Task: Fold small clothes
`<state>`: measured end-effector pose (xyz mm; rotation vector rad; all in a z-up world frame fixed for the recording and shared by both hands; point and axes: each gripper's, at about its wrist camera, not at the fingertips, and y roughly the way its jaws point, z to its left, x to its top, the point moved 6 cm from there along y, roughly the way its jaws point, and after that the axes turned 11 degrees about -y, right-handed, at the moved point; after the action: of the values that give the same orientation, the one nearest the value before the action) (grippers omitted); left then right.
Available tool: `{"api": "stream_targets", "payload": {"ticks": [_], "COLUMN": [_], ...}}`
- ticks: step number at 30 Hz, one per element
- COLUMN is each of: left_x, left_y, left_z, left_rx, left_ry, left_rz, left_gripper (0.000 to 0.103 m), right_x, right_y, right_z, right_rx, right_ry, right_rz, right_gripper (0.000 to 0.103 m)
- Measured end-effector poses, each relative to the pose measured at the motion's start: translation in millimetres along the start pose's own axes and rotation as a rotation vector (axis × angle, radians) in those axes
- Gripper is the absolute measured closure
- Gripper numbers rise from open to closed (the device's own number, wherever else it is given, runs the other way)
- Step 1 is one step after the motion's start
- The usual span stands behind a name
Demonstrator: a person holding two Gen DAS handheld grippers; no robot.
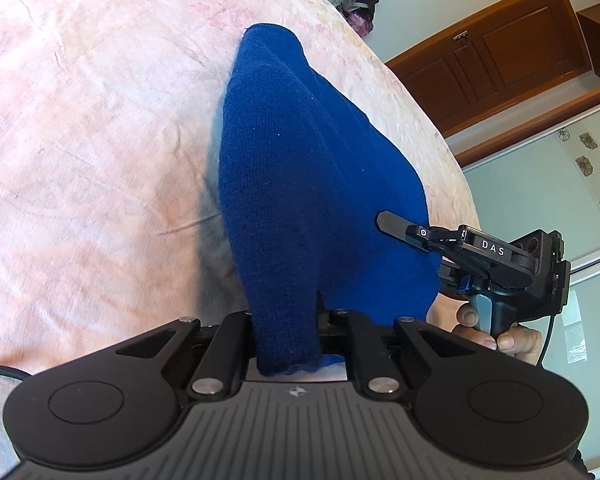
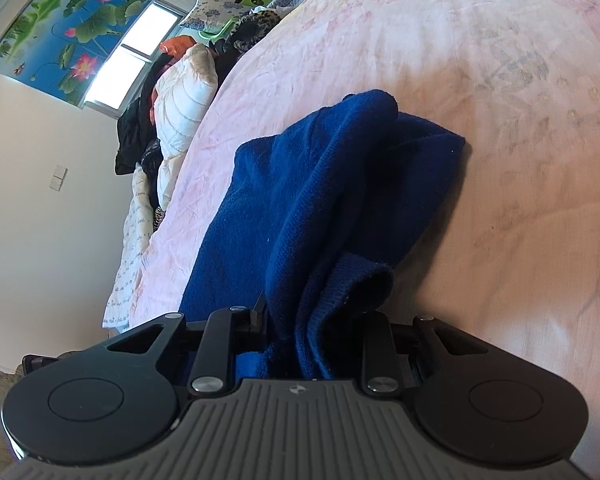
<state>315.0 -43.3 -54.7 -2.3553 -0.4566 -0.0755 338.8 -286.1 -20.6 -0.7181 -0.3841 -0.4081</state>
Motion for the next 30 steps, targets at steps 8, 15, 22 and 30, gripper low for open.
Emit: {"api": "stream_targets", "payload": {"ticks": [8,15,22,30], "left_x": [-2,1,11,20], "left_y": [4,9,23,37], "left_z": [-1,5,-2,-2], "left_rx": [0.009,0.011,0.016,0.012], "left_ry": [0.029,0.015,0.032,0.017], "left_rz": [0.005,0.017,0.036,0.047], "left_gripper": [0.092,0.092,0.092,0.091], "right_x": [-13,-23,5,43], "right_y": [-2,-5,-23,6], "right_z": [5,6,-19,-30], "right_rx": [0.004,0.030,-0.003,-0.068], "right_ry": [0.004,0.015,0.112,0.097], "right_rz": [0.007,0.000,-0.126,-0.133], "right_gripper": [0.074,0.071,0.059,0.053]}}
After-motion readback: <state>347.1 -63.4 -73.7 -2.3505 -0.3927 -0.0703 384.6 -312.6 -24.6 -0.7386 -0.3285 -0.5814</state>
